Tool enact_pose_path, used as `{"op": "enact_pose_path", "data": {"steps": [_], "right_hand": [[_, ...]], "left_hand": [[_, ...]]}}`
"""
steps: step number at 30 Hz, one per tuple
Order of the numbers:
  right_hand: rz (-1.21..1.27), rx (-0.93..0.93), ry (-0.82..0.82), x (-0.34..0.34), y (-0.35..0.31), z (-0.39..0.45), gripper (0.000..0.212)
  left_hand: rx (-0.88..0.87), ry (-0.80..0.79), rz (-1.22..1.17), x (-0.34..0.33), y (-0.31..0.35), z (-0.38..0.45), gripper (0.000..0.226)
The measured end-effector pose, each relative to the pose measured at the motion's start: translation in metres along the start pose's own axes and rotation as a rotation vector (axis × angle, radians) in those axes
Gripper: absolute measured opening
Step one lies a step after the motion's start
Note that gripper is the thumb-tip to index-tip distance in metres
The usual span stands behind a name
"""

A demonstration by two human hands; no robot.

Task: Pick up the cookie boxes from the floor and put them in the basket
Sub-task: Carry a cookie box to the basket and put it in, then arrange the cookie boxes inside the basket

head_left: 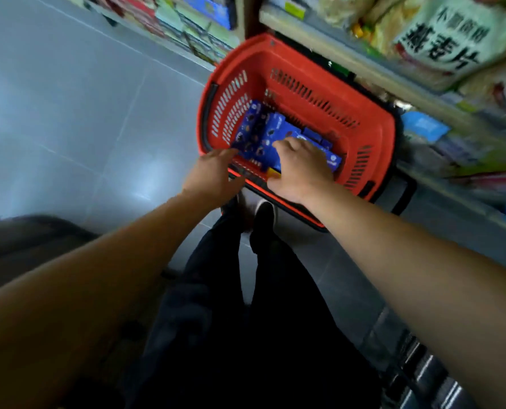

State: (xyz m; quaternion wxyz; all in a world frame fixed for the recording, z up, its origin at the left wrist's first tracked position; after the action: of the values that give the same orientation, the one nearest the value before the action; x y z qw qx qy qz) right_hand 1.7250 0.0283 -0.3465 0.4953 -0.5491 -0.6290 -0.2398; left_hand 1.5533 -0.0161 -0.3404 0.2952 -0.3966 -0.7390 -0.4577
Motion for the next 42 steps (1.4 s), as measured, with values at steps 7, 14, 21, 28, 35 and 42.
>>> {"op": "enact_pose_path", "data": {"steps": [7, 14, 21, 28, 35, 42], "right_hand": [[-0.15, 0.333, -0.009, 0.028, -0.12, -0.018, 0.069], [-0.326, 0.648, -0.05, 0.033, -0.286, 0.002, 0.074], [-0.411, 0.836, -0.065, 0.022, -0.466, 0.034, 0.072], [-0.472, 0.973, -0.076, 0.008, -0.618, 0.053, 0.07], [-0.508, 1.073, -0.097, -0.003, -0.732, 0.104, 0.071], [-0.537, 1.173, -0.154, -0.016, -0.865, 0.204, 0.071]], "left_hand": [[0.292, 0.172, -0.074, 0.066, -0.071, -0.101, 0.066], [0.543, 0.425, -0.176, 0.129, -0.186, -0.175, 0.068], [0.721, 0.602, -0.25, 0.195, -0.319, -0.215, 0.068], [0.852, 0.678, -0.275, 0.251, -0.43, -0.252, 0.069], [0.958, 0.717, -0.314, 0.3, -0.528, -0.25, 0.072], [1.112, 0.727, -0.355, 0.371, -0.639, -0.216, 0.07]]}}
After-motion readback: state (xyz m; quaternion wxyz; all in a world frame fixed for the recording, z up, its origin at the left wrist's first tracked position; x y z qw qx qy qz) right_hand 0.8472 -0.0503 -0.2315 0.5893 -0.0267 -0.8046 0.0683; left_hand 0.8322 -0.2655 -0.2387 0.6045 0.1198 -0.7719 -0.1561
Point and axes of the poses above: each hand's wrist, its own z-axis towards the middle knuckle, its own x-axis out of the back of the hand, y = z × x, the point moved 3 cm from there along z, towards the middle knuckle, and after that the axes turned 9 degrees about y, right-handed, at the moved point
